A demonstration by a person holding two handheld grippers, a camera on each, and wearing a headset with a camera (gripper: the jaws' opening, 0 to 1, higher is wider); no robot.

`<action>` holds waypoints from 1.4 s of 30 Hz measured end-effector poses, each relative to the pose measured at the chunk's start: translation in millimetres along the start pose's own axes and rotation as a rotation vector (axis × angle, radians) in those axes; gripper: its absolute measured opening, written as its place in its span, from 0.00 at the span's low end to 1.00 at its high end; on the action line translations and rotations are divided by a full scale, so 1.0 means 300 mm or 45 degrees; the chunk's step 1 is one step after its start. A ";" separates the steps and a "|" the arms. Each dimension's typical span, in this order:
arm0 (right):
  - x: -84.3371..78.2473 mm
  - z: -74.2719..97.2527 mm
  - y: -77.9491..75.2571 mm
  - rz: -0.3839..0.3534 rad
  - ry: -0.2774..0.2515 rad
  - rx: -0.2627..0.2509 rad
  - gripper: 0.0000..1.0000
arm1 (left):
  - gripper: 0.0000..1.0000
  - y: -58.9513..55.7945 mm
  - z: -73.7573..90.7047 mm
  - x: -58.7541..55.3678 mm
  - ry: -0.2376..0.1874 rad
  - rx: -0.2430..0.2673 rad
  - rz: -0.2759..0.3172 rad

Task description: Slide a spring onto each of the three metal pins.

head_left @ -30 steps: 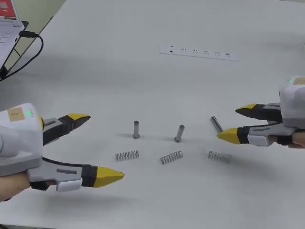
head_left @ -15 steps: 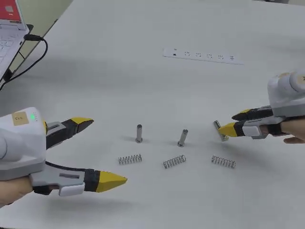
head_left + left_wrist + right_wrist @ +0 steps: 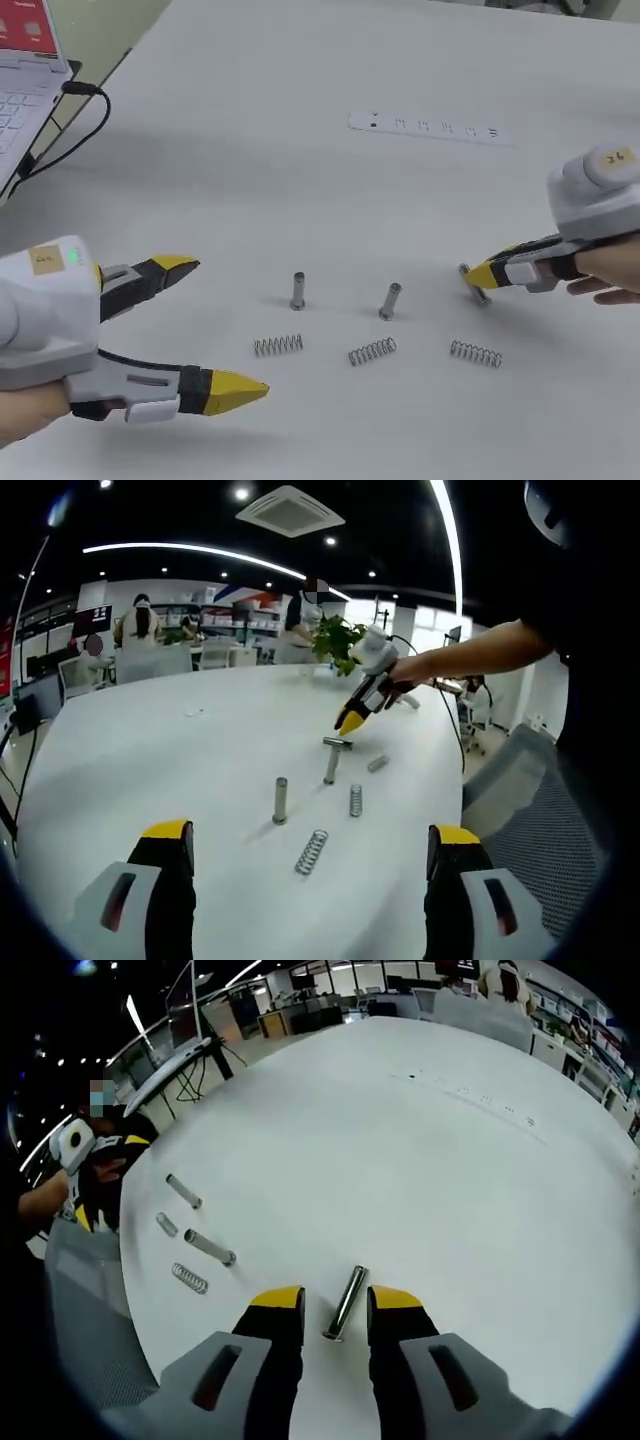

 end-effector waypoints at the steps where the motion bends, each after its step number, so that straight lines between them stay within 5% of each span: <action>1: 0.001 -0.005 -0.004 -0.013 0.001 0.004 0.24 | 0.94 -0.001 0.000 0.000 0.001 -0.001 0.001; 20: 0.016 -0.061 -0.033 -0.158 0.083 0.013 0.19 | 0.94 0.003 0.010 -0.015 0.008 0.014 0.013; 42: 0.020 -0.089 -0.024 -0.174 0.177 -0.013 0.12 | 0.94 0.008 0.015 -0.031 0.012 0.017 0.019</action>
Point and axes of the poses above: the centre of the closed fingertips' face, and the gripper's own axes: z roughly backward along the fingers, y roughly to its left, x roughly out of its top, the point moved 5 cm from there along z, roughly backward along the fingers, and after that the axes turned 13 degrees about y, right-handed, at the moved point
